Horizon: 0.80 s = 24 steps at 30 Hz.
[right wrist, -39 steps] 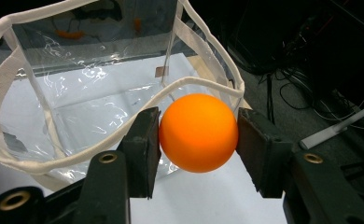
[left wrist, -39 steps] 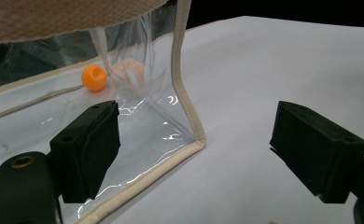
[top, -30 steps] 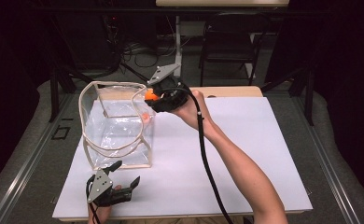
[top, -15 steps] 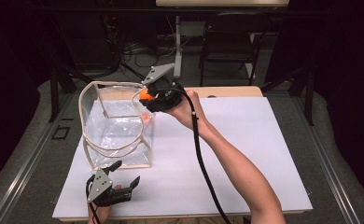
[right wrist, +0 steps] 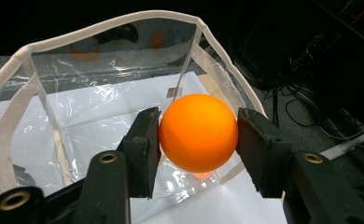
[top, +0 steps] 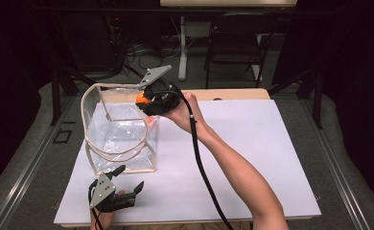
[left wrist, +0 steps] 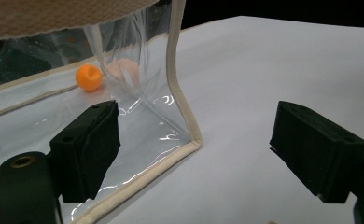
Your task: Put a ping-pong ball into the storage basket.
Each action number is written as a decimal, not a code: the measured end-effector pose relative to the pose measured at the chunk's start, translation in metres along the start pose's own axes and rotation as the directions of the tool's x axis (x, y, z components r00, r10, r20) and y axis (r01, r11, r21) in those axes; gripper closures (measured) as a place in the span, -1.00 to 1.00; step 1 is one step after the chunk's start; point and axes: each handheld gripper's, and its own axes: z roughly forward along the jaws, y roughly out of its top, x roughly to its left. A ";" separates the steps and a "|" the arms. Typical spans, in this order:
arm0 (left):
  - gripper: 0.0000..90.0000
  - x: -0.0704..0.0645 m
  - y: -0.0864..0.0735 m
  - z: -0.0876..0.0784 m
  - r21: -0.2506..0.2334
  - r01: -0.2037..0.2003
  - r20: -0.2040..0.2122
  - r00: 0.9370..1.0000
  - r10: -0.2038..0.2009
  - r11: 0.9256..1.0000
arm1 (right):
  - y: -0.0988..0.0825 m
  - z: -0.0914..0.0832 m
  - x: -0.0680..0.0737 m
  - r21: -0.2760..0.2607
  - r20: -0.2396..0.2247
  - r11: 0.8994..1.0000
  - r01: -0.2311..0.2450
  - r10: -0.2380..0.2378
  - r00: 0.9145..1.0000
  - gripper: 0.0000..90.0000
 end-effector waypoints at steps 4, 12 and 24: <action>-0.65 0.000 0.000 0.000 -0.001 0.000 -0.003 1.000 0.000 1.000 | 0.001 0.002 0.001 -0.005 -0.005 1.000 -0.004 0.004 1.000 0.12; -0.65 0.000 0.000 0.001 0.006 -0.001 0.005 1.000 0.001 1.000 | 0.004 0.005 0.007 -0.002 -0.014 1.000 0.012 -0.012 1.000 0.12; -0.65 0.001 0.000 0.000 0.001 -0.002 -0.001 1.000 0.002 1.000 | 0.008 0.010 0.011 -0.009 -0.022 1.000 0.015 -0.015 1.000 0.12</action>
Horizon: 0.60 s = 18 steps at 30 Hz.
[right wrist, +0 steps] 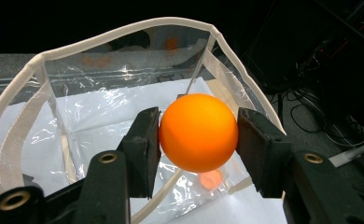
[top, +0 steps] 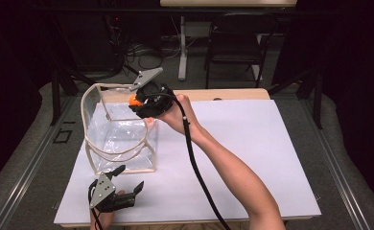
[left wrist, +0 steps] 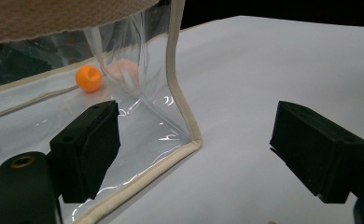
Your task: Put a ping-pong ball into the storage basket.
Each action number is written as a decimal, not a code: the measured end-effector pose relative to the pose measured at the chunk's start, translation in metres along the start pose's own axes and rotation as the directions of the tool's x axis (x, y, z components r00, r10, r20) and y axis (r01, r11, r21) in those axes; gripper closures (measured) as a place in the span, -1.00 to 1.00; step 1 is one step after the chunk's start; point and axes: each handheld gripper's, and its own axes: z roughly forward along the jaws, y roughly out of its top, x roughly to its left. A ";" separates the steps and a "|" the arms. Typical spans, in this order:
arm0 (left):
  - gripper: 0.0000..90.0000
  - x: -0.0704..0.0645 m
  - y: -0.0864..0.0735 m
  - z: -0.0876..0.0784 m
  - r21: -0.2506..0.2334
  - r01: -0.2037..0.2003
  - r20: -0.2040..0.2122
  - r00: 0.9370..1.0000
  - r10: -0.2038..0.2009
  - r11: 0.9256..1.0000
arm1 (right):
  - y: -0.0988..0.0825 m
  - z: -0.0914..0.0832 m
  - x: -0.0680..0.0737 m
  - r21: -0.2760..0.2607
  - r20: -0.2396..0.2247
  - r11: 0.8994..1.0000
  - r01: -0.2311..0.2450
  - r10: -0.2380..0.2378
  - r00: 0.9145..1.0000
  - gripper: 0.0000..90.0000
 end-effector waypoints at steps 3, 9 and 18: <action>-0.66 0.000 0.000 0.000 -0.001 0.000 -0.001 1.000 0.000 1.000 | 0.000 0.002 0.002 0.000 -0.007 1.000 0.001 -0.001 1.000 0.12; -0.65 0.000 0.000 0.000 -0.001 0.001 0.002 1.000 -0.001 1.000 | 0.001 0.005 0.003 0.001 -0.011 1.000 0.000 0.000 1.000 0.12; -0.66 0.000 0.000 0.000 -0.002 0.002 0.000 1.000 -0.002 1.000 | 0.002 0.010 0.007 -0.003 -0.021 1.000 0.000 0.000 1.000 0.12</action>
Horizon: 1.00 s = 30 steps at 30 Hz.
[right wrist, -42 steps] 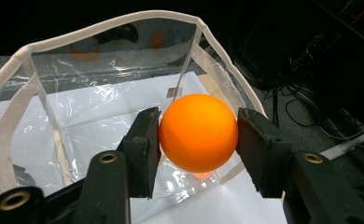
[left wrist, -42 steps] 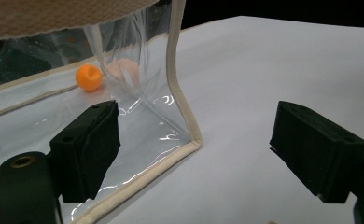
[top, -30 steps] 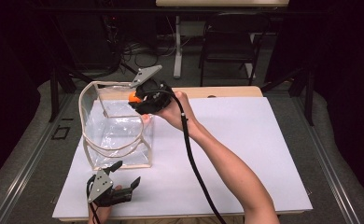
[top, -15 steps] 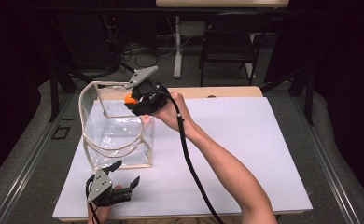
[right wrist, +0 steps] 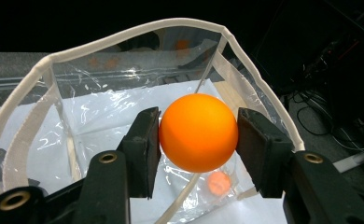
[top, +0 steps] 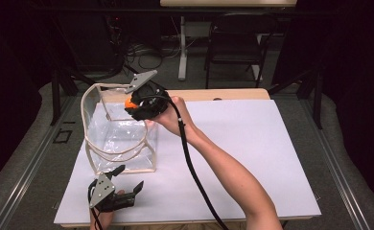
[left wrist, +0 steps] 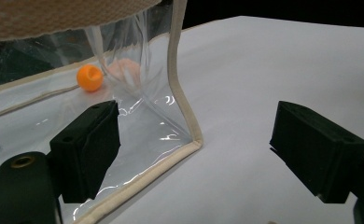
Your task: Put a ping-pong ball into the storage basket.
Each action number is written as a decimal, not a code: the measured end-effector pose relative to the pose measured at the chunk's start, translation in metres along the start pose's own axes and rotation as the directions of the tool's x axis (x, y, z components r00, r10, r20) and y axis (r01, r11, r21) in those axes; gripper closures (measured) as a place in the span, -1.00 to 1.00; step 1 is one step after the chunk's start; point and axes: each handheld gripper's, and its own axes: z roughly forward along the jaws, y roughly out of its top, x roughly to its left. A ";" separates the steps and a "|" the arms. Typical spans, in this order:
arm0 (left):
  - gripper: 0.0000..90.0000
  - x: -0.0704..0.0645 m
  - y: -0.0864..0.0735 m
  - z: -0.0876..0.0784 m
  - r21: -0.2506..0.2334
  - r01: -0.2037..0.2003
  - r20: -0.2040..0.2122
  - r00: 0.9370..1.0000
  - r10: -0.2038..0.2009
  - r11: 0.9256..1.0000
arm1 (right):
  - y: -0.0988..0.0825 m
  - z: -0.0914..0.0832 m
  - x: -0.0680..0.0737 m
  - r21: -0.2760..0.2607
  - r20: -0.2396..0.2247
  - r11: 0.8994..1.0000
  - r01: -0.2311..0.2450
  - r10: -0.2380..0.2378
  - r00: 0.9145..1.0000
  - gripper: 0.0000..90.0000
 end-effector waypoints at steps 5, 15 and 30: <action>-0.65 0.000 0.000 0.000 0.000 0.000 0.001 1.000 0.000 1.000 | 0.000 0.002 0.001 0.003 -0.004 1.000 0.001 -0.001 1.000 0.12; -0.65 0.000 0.000 0.000 0.001 0.000 0.001 1.000 0.000 1.000 | 0.000 0.005 0.003 0.004 -0.007 1.000 0.003 -0.002 1.000 0.12; -0.66 -0.001 0.000 -0.001 -0.004 0.002 0.002 1.000 -0.002 1.000 | -0.002 0.015 0.009 0.018 -0.027 1.000 0.014 -0.013 1.000 0.12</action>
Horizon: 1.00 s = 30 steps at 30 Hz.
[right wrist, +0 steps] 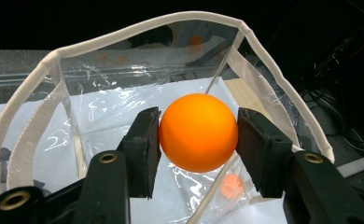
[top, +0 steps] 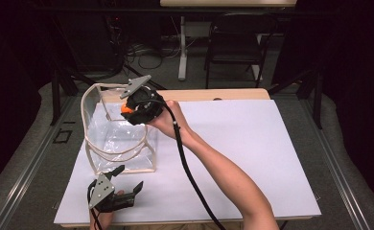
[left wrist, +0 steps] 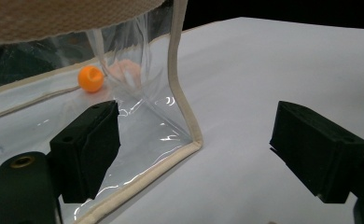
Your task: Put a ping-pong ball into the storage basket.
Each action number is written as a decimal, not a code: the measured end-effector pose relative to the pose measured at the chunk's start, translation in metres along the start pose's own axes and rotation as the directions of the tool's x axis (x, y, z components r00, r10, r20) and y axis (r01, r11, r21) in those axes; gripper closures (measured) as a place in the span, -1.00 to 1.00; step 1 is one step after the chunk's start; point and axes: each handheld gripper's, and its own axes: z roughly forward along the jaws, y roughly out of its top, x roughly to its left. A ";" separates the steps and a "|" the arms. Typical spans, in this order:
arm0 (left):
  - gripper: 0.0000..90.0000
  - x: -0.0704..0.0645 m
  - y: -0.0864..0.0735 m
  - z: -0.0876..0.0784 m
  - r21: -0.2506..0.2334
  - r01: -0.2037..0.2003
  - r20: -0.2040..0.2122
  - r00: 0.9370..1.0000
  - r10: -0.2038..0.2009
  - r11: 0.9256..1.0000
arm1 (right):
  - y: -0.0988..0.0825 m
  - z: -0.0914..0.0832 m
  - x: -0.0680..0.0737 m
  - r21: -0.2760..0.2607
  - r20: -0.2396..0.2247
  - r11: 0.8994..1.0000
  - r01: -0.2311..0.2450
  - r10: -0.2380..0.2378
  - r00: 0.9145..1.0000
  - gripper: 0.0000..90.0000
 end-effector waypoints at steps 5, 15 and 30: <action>-0.66 0.000 0.000 0.000 -0.001 0.003 0.000 1.000 -0.003 1.000 | -0.002 0.003 0.002 0.011 -0.001 1.000 -0.005 0.005 1.000 0.12; -0.66 0.001 0.000 0.000 0.001 0.002 -0.002 1.000 -0.002 1.000 | -0.007 0.010 0.001 0.029 -0.013 0.999 -0.016 0.016 1.000 0.12; -0.65 0.000 0.000 0.001 -0.002 0.001 0.000 1.000 -0.001 1.000 | -0.015 0.022 0.003 0.065 -0.031 0.997 -0.035 0.037 0.999 0.12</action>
